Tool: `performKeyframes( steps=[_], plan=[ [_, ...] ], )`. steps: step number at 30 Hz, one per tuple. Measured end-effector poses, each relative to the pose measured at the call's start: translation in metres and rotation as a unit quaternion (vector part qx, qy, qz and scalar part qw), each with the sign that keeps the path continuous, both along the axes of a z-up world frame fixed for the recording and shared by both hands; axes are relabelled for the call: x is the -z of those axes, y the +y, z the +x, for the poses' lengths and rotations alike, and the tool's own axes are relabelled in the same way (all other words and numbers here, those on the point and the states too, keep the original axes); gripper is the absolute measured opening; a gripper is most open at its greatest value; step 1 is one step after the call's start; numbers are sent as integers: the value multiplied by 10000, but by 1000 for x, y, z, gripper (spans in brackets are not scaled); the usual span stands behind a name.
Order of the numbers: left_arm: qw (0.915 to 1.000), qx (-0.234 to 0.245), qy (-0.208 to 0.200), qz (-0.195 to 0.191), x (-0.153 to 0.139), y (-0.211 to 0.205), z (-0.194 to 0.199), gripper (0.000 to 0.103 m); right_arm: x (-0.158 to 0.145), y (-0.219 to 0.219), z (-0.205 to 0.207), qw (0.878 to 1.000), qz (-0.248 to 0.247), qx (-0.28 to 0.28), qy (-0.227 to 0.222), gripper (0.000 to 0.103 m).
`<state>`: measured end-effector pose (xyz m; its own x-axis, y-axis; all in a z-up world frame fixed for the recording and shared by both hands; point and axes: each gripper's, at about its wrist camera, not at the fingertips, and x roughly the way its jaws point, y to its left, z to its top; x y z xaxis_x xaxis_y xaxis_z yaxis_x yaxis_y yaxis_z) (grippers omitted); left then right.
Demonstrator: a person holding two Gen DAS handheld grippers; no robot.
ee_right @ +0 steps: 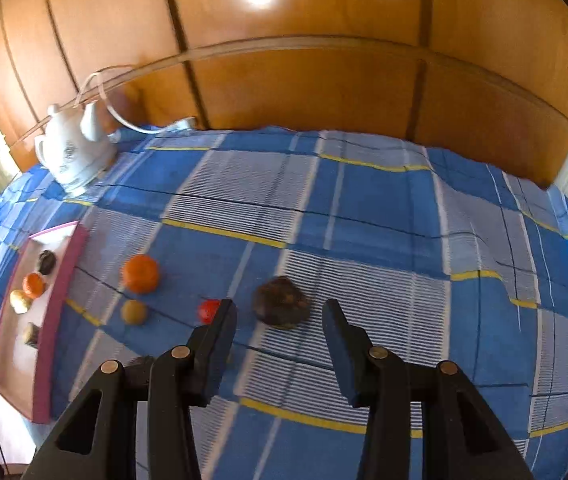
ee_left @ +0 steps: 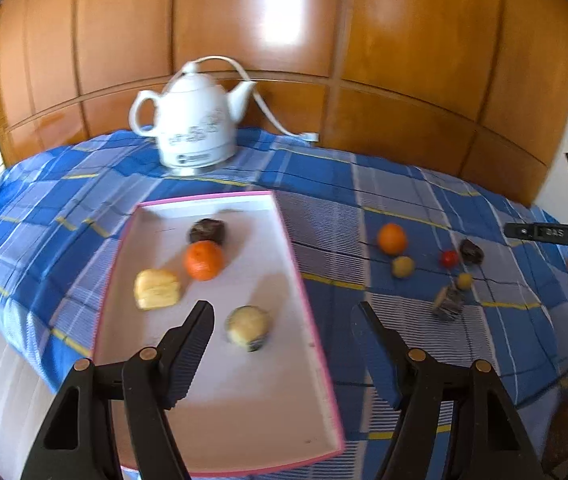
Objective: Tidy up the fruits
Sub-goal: 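Reach to the small yellow round fruit and grasp it with the left gripper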
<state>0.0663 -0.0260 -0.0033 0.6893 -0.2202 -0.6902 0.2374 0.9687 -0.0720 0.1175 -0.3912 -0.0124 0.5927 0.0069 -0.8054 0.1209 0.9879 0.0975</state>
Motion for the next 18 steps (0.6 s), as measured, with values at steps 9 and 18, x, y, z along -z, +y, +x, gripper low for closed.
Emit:
performKeyframes(
  steps=[9, 18],
  plan=[
    [9948, 865, 535, -19, 14, -68, 35, 49, 9, -13, 0, 9996, 257, 74, 19, 45],
    [9856, 1204, 1185, -110, 47, -126, 88, 42, 8, -18, 3, 9985, 530, 162, 11, 45]
  ],
)
